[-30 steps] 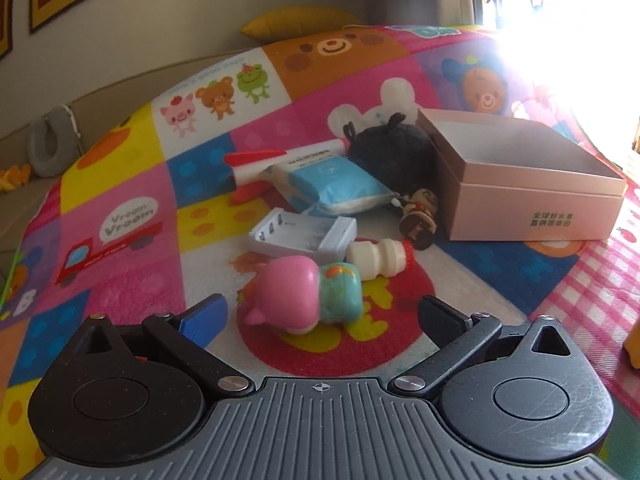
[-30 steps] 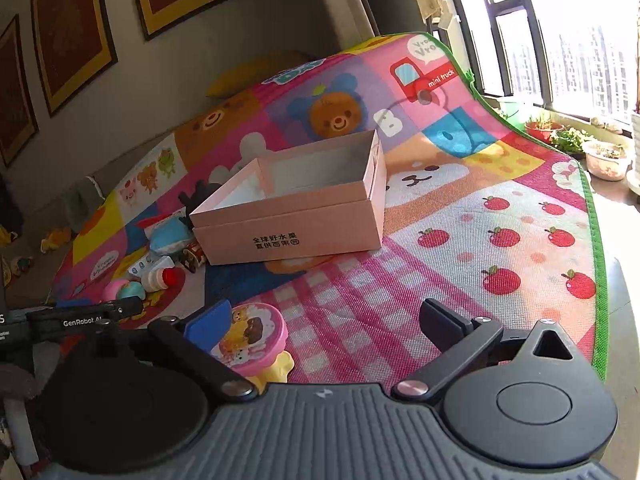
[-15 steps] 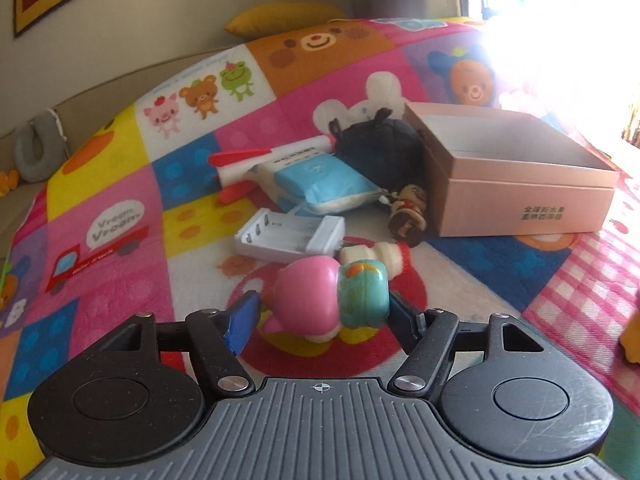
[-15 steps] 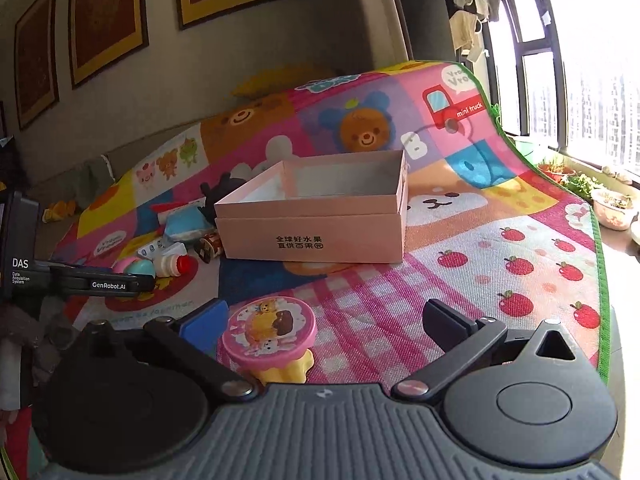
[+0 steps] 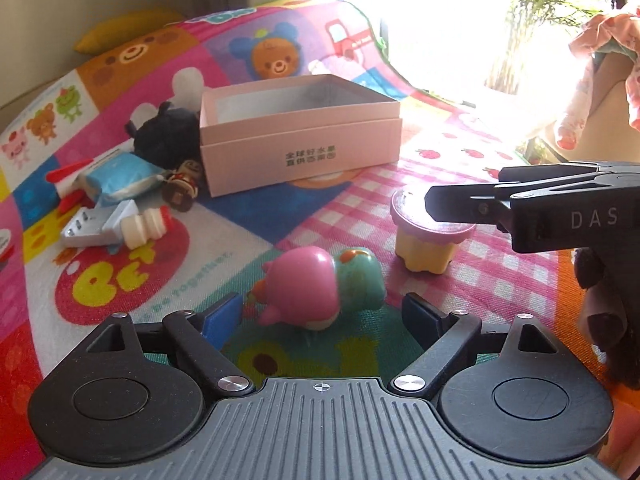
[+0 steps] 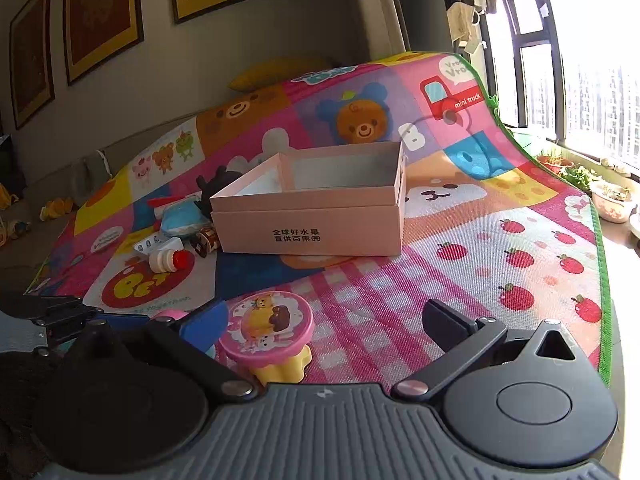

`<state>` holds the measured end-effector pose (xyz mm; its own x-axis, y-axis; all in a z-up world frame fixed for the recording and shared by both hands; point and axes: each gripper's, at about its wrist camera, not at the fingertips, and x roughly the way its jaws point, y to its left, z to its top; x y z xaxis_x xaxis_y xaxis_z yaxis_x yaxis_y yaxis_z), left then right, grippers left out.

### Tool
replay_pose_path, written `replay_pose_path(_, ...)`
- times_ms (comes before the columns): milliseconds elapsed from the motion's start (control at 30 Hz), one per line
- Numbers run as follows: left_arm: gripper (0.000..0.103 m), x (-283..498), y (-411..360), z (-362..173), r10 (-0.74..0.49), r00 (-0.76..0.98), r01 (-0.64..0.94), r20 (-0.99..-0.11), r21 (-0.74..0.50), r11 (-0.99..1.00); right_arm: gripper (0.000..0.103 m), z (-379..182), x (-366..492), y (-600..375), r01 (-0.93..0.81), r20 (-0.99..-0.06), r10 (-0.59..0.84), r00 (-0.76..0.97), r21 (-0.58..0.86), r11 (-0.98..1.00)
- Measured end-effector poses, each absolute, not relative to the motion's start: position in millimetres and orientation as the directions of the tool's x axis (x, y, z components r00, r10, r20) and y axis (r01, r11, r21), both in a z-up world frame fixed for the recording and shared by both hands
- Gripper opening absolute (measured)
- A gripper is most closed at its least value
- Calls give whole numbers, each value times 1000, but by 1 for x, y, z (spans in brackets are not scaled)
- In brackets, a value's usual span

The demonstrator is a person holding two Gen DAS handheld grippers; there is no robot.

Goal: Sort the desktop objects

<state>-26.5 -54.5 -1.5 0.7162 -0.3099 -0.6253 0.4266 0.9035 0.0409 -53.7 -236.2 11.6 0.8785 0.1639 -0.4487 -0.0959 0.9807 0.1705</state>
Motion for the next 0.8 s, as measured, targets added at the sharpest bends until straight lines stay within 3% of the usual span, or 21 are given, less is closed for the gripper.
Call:
replay_pose_path(333,100,-18,-38,-3,-264,721,339,-640,-7,941,103,0,-68,-244,-86,-610,228,759,253,964)
replay_pose_path(733,103,-18,-39,-5,-247,726,324,-641,2,946,103,1,-67,-226,-192,-684,184,706,65,979)
replay_pose_path(800,103,-19,-40,-5,-243,729,322,-640,8,947,103,5,-69,-226,-200,-661,174,730,37,979)
